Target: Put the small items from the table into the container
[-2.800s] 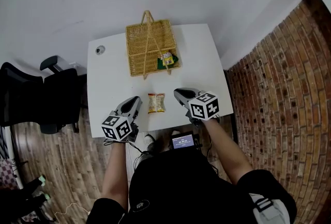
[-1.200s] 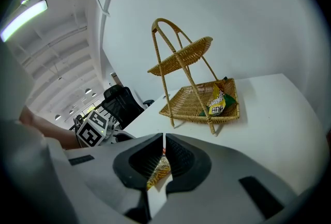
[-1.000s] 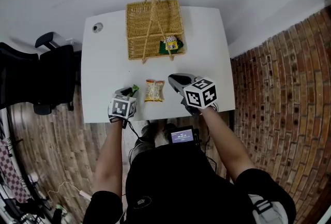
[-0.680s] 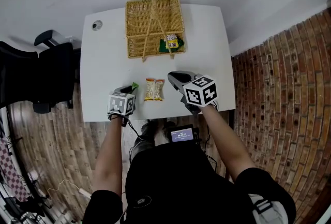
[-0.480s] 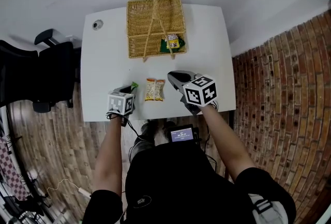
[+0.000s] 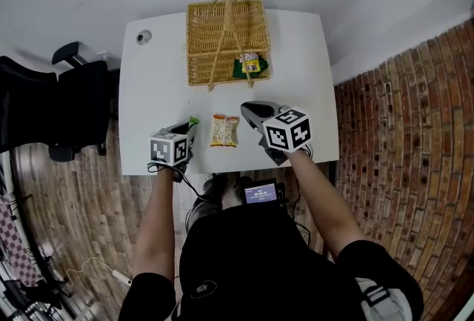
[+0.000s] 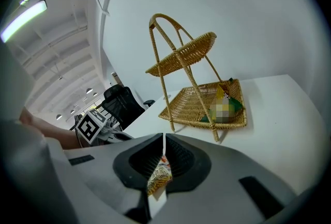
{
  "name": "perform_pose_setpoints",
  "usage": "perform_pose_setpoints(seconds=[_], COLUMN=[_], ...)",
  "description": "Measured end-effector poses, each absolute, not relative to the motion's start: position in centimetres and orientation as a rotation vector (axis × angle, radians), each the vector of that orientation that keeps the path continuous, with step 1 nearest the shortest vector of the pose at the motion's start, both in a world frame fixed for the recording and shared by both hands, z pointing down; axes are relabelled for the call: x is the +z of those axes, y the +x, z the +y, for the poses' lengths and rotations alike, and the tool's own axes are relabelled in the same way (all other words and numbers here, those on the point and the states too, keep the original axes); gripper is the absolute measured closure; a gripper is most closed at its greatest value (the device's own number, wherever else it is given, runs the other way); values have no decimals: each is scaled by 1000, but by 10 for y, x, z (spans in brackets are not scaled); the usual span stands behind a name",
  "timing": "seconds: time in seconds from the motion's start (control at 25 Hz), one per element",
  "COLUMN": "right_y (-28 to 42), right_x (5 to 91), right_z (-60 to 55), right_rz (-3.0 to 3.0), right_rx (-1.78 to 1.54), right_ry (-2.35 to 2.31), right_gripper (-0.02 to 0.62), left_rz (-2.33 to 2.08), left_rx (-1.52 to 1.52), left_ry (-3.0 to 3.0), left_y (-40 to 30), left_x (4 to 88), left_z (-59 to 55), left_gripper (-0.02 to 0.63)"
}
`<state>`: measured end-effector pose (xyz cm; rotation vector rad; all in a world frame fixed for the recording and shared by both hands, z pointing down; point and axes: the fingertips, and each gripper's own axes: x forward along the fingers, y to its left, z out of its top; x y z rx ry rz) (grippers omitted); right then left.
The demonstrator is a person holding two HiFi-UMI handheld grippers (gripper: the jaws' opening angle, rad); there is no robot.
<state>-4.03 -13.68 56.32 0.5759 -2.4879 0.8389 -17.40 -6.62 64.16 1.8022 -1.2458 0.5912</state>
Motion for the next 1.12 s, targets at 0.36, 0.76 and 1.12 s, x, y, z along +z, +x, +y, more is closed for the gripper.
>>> perform_pose_setpoints(seconds=[0.36,0.76,1.12], right_y=[-46,-46,-42], right_x=[553,536,521], right_z=[-139,-146,-160], right_rz=[-2506,-2547,-2571], right_rx=[818,775,726], right_ry=[580,608,640], right_gripper=[572,572,572], left_rz=[-1271,-1319,-1391], left_rx=[450,295,192], left_ry=[1870,1971,2048], left_y=[-179,-182,-193], left_x=[613,575,547], left_z=[-85,-109,-136], left_gripper=[551,551,551])
